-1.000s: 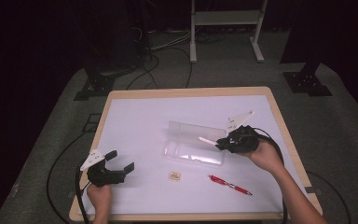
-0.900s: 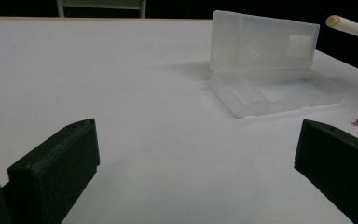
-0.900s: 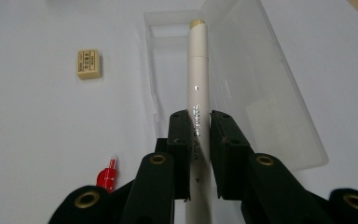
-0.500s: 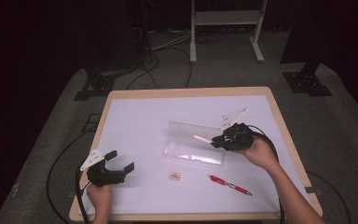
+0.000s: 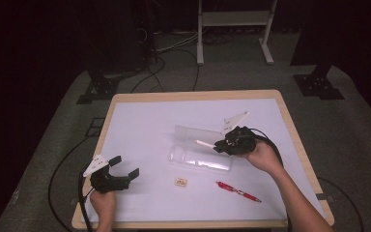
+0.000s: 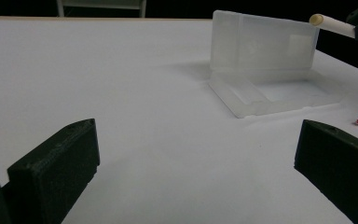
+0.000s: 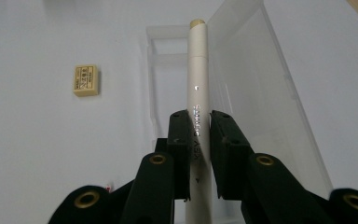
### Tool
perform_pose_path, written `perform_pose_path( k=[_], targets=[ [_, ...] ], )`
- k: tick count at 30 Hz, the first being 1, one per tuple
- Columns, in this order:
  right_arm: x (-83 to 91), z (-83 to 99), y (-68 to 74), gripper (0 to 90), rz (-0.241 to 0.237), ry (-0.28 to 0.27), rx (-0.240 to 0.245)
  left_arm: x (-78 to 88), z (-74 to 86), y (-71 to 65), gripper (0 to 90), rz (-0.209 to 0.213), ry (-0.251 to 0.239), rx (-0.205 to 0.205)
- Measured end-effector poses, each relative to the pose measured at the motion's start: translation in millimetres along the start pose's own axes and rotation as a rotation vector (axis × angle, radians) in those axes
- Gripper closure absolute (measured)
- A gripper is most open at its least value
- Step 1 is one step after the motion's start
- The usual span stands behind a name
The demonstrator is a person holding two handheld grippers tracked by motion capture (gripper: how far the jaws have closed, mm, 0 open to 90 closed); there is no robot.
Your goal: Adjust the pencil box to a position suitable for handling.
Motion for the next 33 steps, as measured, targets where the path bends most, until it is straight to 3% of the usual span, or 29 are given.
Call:
perform_pose_path(
  k=[12,24,33],
  targets=[
    [-8.4,-6.4,-1.5,77.9,-0.010,0.020,0.010,-0.2,-0.1,0.1,0.0,0.001,0.004,-0.004],
    [-30.5,-9.0,-3.7,77.9,-0.024,0.061,0.034,-0.1,-0.1,0.3,0.0,0.002,0.001,-0.003],
    [-43.2,-7.6,-6.1,77.8,-0.038,0.080,0.024,-0.2,-0.1,0.3,0.0,0.003,0.001,-0.001]
  ],
)
Point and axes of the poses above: each handheld gripper's, and its own axes: x roughly backward along the jaws, z roughly out of its underside, y roughly to its left, the point moved 2 cm from there along -x, roughly forward along the jaws, and after that the axes turned 1 degree about y, right-handed, at the moved point
